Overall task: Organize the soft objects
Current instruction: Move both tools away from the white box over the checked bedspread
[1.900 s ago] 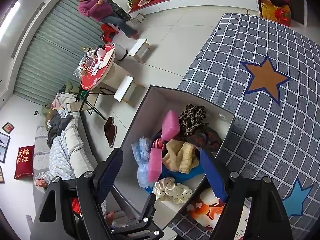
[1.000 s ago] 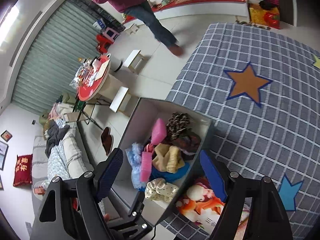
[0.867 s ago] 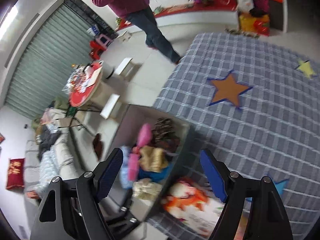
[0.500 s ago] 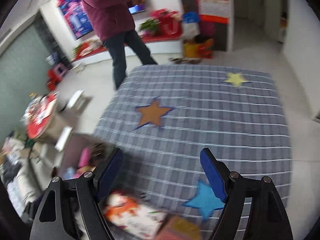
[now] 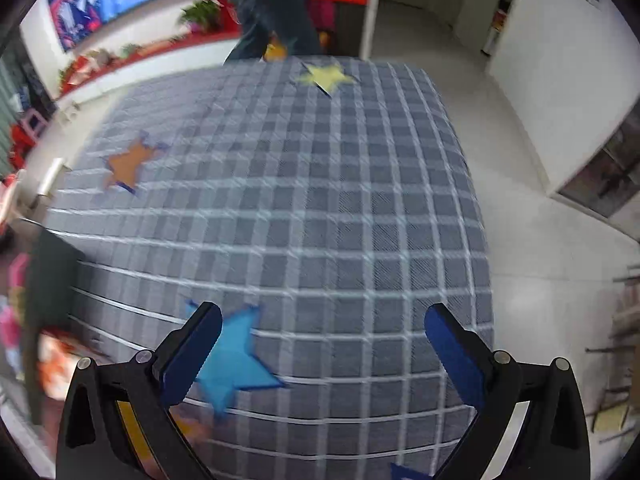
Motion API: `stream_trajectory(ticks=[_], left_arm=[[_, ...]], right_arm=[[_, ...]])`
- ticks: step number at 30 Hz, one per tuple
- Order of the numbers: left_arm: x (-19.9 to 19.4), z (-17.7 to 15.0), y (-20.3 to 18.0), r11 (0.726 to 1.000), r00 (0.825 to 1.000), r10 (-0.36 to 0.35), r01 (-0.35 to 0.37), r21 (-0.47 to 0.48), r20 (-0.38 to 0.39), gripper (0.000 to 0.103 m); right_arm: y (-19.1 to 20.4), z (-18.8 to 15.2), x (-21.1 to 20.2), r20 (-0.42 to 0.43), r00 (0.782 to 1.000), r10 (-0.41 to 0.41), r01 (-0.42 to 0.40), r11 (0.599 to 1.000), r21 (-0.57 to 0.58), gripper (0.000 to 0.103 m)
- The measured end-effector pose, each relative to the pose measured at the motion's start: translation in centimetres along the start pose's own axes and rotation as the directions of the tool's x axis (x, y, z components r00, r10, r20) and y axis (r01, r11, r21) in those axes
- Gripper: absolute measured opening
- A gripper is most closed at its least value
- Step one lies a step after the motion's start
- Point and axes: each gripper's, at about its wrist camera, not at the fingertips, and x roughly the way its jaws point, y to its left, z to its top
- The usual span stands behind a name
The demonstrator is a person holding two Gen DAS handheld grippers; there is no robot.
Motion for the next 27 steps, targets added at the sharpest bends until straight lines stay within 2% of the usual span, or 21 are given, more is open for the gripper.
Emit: stream_trajectory(ticks=[2, 6, 8, 11, 13, 14, 15, 18, 19, 20, 22, 23, 27], left_arm=[[-0.2, -0.4, -3.9, 0.999, 1.000, -0.025, 0.026, 0.022, -0.018, 0.103], [0.7, -2.0, -11.4, 0.999, 0.995, -0.013, 0.018, 0.051, -0.095, 0.103], [1.1, -3.9, -15.0, 0.996, 0.994, -0.065, 0.070, 0.058, -0.088, 0.103], [4.1, -6.6, -18.1, 0.994, 0.992, -0.090, 0.096, 0.058, -0.092, 0.103], [7.0, -8.5, -18.6, 0.995, 0.992, -0.082, 0.087, 0.048, -0.098, 0.103], [8.7, -9.6, -18.4, 0.997, 0.993, -0.069, 0.072, 0.036, -0.094, 0.103], [9.9, -10.2, -17.8, 0.996, 0.992, -0.085, 0.087, 0.009, -0.092, 0.103], [12.4, -11.5, -17.1, 0.998, 0.989, -0.056, 0.055, -0.015, -0.135, 0.103], [12.5, -11.8, -16.8, 1.000, 0.993, -0.029, 0.028, -0.009, -0.118, 0.103], [12.3, -12.2, -16.5, 1.000, 0.997, 0.026, -0.025, 0.014, -0.067, 0.103], [12.3, -12.6, -16.0, 0.993, 0.993, 0.114, -0.113, 0.045, -0.023, 0.103], [12.7, -12.7, -15.5, 0.990, 0.991, 0.132, -0.131, 0.047, -0.021, 0.103], [13.6, -13.0, -13.8, 0.998, 0.998, 0.062, -0.062, 0.017, -0.008, 0.103]], right_arm=[[-2.4, -1.2, 1.3, -0.009, 1.000, 0.010, -0.009, 0.998, 0.061, 0.102], [-7.2, -2.4, 3.1, -0.002, 1.000, -0.024, 0.024, 0.991, 0.131, 0.102], [-9.6, -3.0, 3.5, 0.020, 0.999, -0.034, 0.030, 0.987, 0.158, 0.102], [-12.7, -3.7, 4.0, 0.043, 0.998, -0.040, 0.030, 0.978, 0.207, 0.102], [-13.8, -4.2, 4.7, 0.036, 0.999, -0.013, 0.005, 0.977, 0.215, 0.102], [-14.4, -4.6, 5.1, 0.033, 0.999, -0.016, 0.009, 0.977, 0.214, 0.102], [-14.4, -4.9, 5.4, 0.031, 0.999, -0.036, 0.028, 0.979, 0.204, 0.102], [-13.5, -6.2, 6.5, 0.038, 0.998, -0.059, 0.055, 0.992, 0.114, 0.102], [-13.1, -6.8, 6.5, 0.051, 0.996, -0.071, 0.067, 0.994, 0.087, 0.102], [-12.9, -7.2, 6.6, 0.059, 0.995, -0.077, 0.072, 0.994, 0.077, 0.102], [-12.4, -8.0, 6.5, 0.082, 0.994, -0.076, 0.071, 0.995, 0.065, 0.102], [-12.4, -8.3, 6.7, 0.086, 0.993, -0.078, 0.073, 0.995, 0.065, 0.102], [-12.7, -9.0, 6.9, 0.077, 0.996, -0.038, 0.030, 0.994, 0.102, 0.102]])
